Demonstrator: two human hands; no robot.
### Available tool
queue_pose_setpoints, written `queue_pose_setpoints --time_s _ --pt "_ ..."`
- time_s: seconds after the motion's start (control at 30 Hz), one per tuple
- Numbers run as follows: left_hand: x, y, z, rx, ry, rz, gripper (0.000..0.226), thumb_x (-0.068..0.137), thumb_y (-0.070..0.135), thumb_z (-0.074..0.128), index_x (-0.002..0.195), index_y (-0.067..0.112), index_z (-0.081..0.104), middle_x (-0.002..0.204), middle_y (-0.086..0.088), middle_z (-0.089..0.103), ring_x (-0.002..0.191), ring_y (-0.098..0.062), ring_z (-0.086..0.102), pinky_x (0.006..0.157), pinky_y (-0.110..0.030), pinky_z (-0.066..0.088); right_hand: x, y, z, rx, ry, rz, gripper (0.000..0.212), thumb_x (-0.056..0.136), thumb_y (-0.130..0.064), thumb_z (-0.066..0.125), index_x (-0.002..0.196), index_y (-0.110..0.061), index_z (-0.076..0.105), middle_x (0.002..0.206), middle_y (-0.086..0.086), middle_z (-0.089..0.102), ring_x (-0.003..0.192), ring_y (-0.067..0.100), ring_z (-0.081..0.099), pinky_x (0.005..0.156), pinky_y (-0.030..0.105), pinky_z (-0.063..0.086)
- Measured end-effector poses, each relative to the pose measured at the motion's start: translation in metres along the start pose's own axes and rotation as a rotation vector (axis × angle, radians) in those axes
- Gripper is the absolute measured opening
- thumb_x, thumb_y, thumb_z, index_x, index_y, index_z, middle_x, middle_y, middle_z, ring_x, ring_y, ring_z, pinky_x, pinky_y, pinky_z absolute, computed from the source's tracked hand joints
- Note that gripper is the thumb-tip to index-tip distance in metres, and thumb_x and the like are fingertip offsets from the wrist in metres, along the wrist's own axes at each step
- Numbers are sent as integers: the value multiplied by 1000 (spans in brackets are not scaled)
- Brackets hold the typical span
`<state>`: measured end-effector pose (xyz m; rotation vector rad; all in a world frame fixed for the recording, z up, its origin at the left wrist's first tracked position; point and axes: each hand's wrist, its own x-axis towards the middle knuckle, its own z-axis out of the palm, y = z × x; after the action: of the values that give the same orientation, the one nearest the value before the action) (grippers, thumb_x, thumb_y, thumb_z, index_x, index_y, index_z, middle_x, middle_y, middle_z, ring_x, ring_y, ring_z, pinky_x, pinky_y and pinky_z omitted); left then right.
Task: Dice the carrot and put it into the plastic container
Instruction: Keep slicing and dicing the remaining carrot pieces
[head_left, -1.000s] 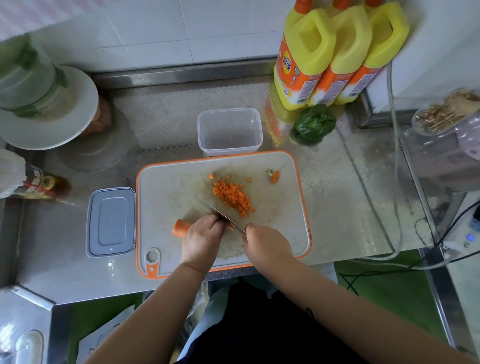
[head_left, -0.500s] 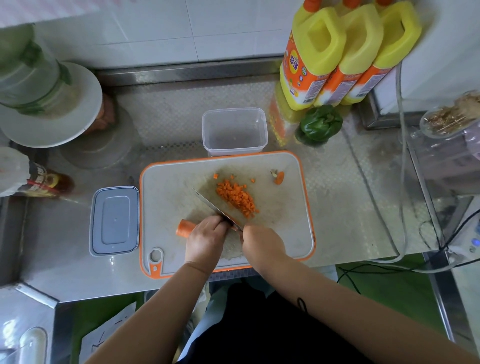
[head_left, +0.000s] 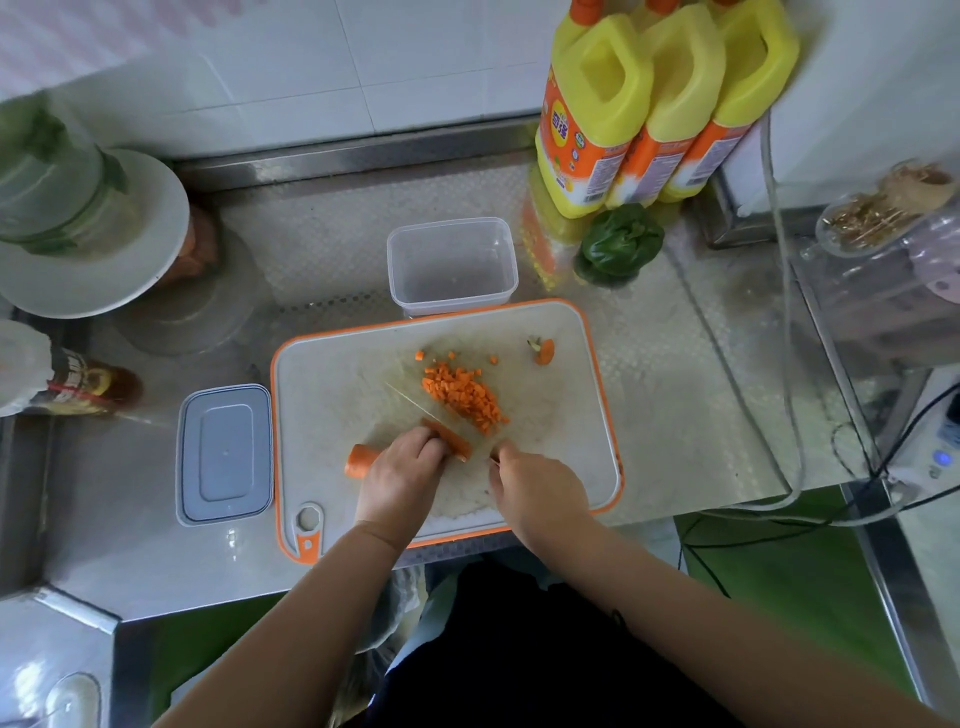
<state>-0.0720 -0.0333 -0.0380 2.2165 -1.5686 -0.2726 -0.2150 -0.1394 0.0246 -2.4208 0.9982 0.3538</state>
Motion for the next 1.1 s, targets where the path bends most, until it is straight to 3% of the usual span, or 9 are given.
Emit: queue_pose_setpoints --time_s 0.23,0.43,0.53,0.67,0.87,1.1 --pt "23 -4 -13 86 -110 28 21 73 15 80 90 18 68 98 0 61 93 -25 58 68 -38 55 5 13 -14 116 19 126 29 102 -35 33 118 -17 49 85 8 67 79 31 63 61 37 44" --pt "39 -7 -20 156 -231 120 22 67 18 84 86 18 71 84 1 64 83 -26 63 65 -36 54 8 19 -20 127 48 99 29 102 -36 34 117 -18 51 80 6 66 76 29 63 56 32 37" --pt "37 -1 -23 204 -228 34 19 73 26 81 85 17 69 81 1 65 81 -26 62 71 -37 52 8 19 -21 127 64 85 28 101 -36 36 114 -17 53 72 2 61 71 27 62 54 32 37" --pt "29 10 -20 249 -235 -263 26 90 44 58 86 19 64 86 2 65 94 -23 56 92 -35 37 11 15 -23 149 13 82 26 101 -35 37 110 -17 53 70 0 57 69 26 59 55 33 40" --pt "21 21 -15 165 -138 -547 26 92 50 53 88 24 59 91 6 60 103 -21 48 89 -33 25 14 5 -18 61 -15 31 28 100 -35 37 106 -14 54 82 6 64 75 27 62 57 33 42" --pt "18 19 -7 -52 -36 -322 5 82 10 72 82 8 67 85 -3 60 84 -27 56 63 -33 46 14 -1 -15 -31 -25 -9 27 102 -32 36 111 -11 52 87 8 65 79 30 62 58 33 38"
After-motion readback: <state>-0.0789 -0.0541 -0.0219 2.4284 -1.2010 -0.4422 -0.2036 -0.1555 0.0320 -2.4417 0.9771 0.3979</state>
